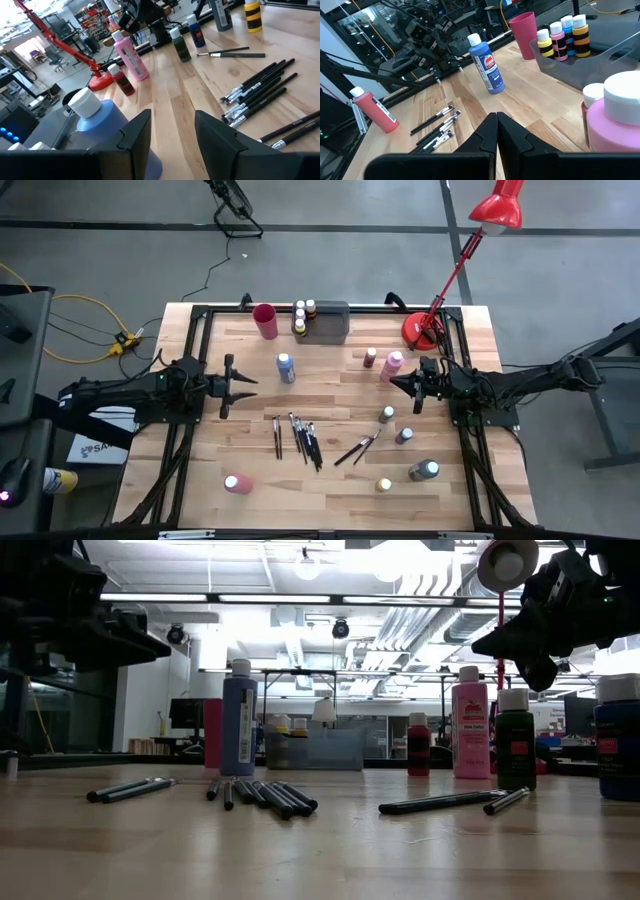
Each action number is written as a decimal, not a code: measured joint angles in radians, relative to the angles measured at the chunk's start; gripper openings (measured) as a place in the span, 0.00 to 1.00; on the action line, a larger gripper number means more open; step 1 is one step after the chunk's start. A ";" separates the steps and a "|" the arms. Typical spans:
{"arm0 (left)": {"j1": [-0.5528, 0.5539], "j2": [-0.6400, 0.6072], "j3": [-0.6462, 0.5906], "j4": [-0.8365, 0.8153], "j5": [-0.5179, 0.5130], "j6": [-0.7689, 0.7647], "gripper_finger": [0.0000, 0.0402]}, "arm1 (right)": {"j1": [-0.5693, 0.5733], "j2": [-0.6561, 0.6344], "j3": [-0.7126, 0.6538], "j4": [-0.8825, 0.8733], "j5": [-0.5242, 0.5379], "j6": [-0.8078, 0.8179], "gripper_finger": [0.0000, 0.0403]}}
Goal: Pick & Place Paint Supplies
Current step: Put the dark yellow paint bottle into the black bin
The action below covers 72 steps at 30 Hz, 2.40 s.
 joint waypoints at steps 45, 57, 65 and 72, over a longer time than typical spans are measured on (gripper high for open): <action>0.000 0.001 0.000 -0.003 -0.002 -0.033 0.37 | 0.041 0.010 0.032 0.180 -0.381 0.407 0.01; 0.000 0.001 0.000 -0.004 0.000 -0.033 0.37 | 0.270 0.198 0.427 -0.224 -0.467 0.350 0.01; 0.000 0.001 0.000 -0.004 0.000 -0.033 0.37 | 0.486 0.445 0.719 -0.495 -0.271 0.299 0.01; 0.000 0.001 0.000 -0.004 0.000 -0.033 0.37 | 0.614 0.675 0.958 -0.582 -0.187 0.222 0.01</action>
